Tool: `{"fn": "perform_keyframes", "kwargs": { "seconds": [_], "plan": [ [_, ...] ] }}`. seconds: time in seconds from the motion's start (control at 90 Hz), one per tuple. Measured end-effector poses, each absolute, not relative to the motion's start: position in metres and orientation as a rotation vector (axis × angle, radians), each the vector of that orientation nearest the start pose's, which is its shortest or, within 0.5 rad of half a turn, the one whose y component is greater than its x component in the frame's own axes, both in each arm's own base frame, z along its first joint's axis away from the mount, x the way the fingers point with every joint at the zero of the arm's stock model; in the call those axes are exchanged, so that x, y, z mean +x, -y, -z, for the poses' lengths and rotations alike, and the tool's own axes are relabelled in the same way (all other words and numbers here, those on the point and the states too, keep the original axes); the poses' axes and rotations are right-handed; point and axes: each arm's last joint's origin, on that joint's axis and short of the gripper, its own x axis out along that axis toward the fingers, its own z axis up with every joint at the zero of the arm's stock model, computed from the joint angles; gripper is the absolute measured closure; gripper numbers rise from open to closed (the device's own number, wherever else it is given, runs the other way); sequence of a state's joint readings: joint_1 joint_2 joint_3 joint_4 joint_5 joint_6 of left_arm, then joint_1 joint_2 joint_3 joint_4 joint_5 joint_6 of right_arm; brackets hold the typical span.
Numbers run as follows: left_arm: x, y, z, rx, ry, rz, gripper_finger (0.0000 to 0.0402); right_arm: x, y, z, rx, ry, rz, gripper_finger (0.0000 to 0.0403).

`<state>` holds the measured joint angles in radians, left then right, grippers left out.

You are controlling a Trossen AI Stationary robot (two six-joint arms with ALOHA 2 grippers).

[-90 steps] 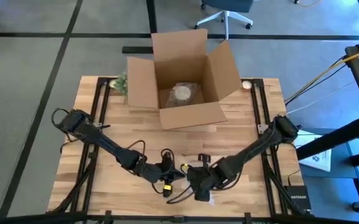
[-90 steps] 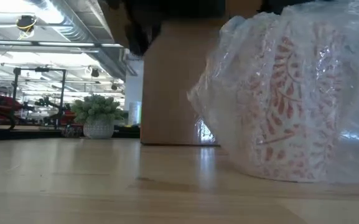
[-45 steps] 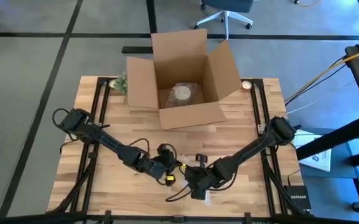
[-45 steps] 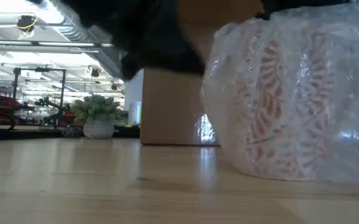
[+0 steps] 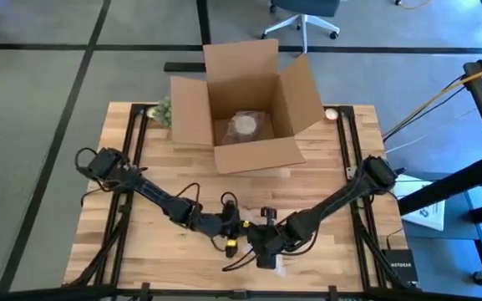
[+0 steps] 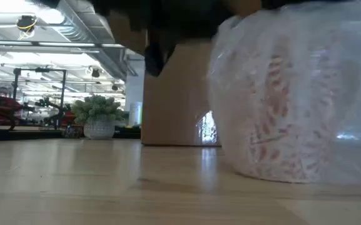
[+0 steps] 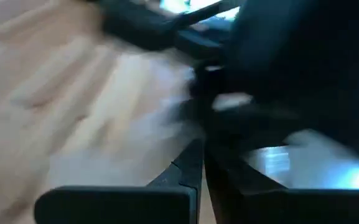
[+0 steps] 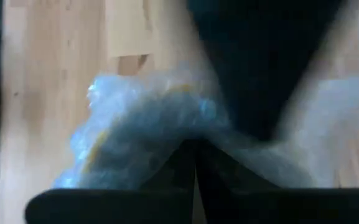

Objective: Wrap mug
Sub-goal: Wrap the orange mug with transparent bubble wrap

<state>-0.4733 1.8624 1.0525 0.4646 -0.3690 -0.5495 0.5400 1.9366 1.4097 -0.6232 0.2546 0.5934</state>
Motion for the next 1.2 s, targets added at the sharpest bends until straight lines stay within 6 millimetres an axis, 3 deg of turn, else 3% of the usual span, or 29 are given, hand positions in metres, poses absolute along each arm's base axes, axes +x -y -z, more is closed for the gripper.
{"fn": "perform_keyframes", "kwargs": {
  "seconds": [0.411,0.7,0.822,1.056,1.2],
  "plan": [
    [0.365,0.177,-0.156,-0.447,-0.405,-0.03,0.0401,0.347,-0.19,-0.196,0.09,-1.08,0.018,0.0402],
    [0.365,0.176,-0.167,-0.417,-0.381,-0.026,0.0401,0.329,-0.192,-0.264,0.147,-1.04,-0.094,0.0402],
    [0.365,0.176,-0.167,-0.404,-0.383,-0.027,0.0401,0.324,-0.2,-0.257,0.158,-1.09,-0.122,0.0402],
    [0.366,0.175,-0.167,-0.396,-0.381,-0.025,0.0401,0.335,-0.205,-0.227,0.152,-1.166,-0.112,0.0402],
    [0.366,0.175,-0.167,-0.398,-0.381,-0.022,0.0402,0.338,-0.202,-0.224,0.124,-1.164,-0.087,0.0402]
  ]
}}
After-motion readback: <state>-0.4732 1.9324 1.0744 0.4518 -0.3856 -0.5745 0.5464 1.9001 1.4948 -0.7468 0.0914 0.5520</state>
